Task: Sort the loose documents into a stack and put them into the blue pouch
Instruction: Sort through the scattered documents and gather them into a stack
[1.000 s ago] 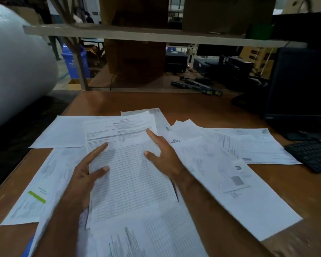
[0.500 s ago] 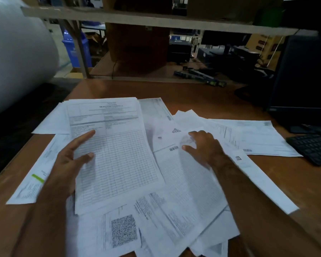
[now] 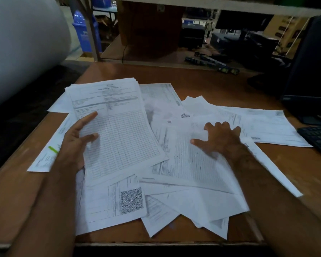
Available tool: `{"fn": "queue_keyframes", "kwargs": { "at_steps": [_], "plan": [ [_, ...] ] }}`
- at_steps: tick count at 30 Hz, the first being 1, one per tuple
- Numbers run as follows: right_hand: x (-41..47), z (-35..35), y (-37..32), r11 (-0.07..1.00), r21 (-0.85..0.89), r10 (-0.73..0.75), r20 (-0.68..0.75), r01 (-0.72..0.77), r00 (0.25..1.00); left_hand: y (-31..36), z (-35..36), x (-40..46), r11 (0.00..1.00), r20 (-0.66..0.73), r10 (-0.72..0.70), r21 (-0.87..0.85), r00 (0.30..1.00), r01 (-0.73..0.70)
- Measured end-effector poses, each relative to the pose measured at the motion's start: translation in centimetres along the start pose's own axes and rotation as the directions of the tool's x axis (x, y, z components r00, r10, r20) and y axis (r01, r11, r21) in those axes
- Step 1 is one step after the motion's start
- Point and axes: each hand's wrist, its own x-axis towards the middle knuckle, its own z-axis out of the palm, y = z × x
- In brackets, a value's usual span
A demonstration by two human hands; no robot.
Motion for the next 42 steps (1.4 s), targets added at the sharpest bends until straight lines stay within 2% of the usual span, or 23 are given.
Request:
{"fn": "queue_keyframes", "kwargs": {
  "at_steps": [2, 5, 7, 10, 12, 14, 15, 17, 18, 20, 21, 24, 25, 28, 31, 34, 36, 39, 42],
  "plan": [
    [0.2, -0.6, 0.6, 0.997, 0.037, -0.065, -0.049, 0.067, 0.997, -0.1, -0.1, 0.1, 1.000, 0.008, -0.005, -0.001, 1.000, 0.005],
    [0.5, -2.1, 1.6, 0.935, 0.300, -0.218, 0.071, 0.187, 0.973, -0.2, -0.5, 0.3, 1.000, 0.010, -0.024, 0.002, 1.000, 0.024],
    [0.1, -2.9, 1.6, 0.900, 0.376, -0.291, 0.134, 0.223, 0.947, -0.3, -0.7, 0.3, 0.999, 0.011, -0.026, 0.035, 1.000, 0.026],
    [-0.5, -4.4, 1.9, 0.820, 0.484, -0.390, 0.083, 0.305, 0.917, -0.4, -0.7, 0.2, 0.998, 0.007, -0.015, 0.062, 1.000, 0.014],
    [-1.0, -6.1, 2.8, 0.675, 0.652, -0.385, -0.088, 0.345, 0.919, -0.3, -0.2, 0.2, 0.998, 0.006, -0.025, 0.062, 1.000, 0.024],
    [-1.1, -7.3, 4.3, 0.437, 0.809, -0.240, -0.316, 0.393, 0.918, 0.2, 0.7, 0.2, 0.997, 0.009, -0.041, 0.061, 0.999, 0.041],
    [-1.0, -7.4, 4.9, 0.300, 0.869, -0.141, -0.367, 0.393, 0.920, 0.3, 1.1, 0.3, 0.997, 0.007, -0.048, 0.058, 0.999, 0.047],
    [-1.0, -7.3, 5.5, 0.055, 0.940, 0.004, -0.339, 0.338, 0.941, 0.7, 1.9, 0.3, 0.997, 0.002, -0.043, 0.060, 0.999, 0.043],
    [-1.2, -6.9, 5.6, -0.036, 0.950, 0.041, -0.309, 0.311, 0.950, 0.9, 2.3, 0.3, 0.998, 0.006, -0.033, 0.062, 0.999, 0.032],
    [-1.5, -5.9, 5.5, -0.133, 0.955, 0.003, -0.268, 0.266, 0.963, 1.4, 3.0, 0.5, 0.995, 0.013, -0.014, 0.096, 1.000, 0.013],
    [-1.6, -5.3, 5.4, -0.132, 0.963, -0.065, -0.244, 0.235, 0.967, 1.5, 3.4, 0.5, 0.993, 0.019, -0.009, 0.120, 1.000, 0.006],
    [-1.4, -4.0, 4.6, 0.064, 0.974, -0.240, -0.197, 0.218, 0.950, 1.3, 4.3, 0.4, 0.987, 0.063, -0.026, 0.161, 0.998, 0.016],
    [-1.3, -3.8, 4.1, 0.089, 0.971, -0.273, -0.190, 0.221, 0.943, 1.1, 4.3, 0.3, 0.987, 0.074, -0.044, 0.160, 0.996, 0.032],
    [-1.2, -3.5, 1.2, 0.134, 0.969, -0.233, -0.173, 0.208, 0.957, 1.0, 4.3, 0.3, 0.991, 0.088, -0.097, 0.101, 0.991, 0.088],
    [-0.7, -2.4, -2.4, 0.201, 0.952, -0.178, -0.197, 0.231, 0.964, 1.8, 4.4, -0.5, 0.980, 0.088, -0.039, 0.200, 0.995, 0.021],
    [-0.8, -1.4, -6.3, 0.287, 0.909, -0.245, -0.234, 0.301, 0.941, 2.2, 5.0, -0.9, 0.978, 0.129, 0.016, 0.203, 0.991, -0.042],
    [-0.8, -0.8, -8.6, 0.346, 0.853, -0.321, -0.283, 0.390, 0.904, 2.4, 5.3, -0.6, 0.963, 0.149, 0.020, 0.262, 0.989, -0.059],
    [-0.8, -0.4, -11.0, 0.384, 0.805, -0.412, -0.289, 0.453, 0.864, 3.3, 4.9, 0.0, 0.967, 0.152, -0.092, 0.247, 0.984, 0.052],
    [-0.4, 0.0, -11.7, 0.451, 0.760, -0.370, -0.317, 0.468, 0.873, 4.2, 2.3, -0.5, 0.964, 0.113, -0.082, 0.263, 0.990, 0.050]
  ]
}}
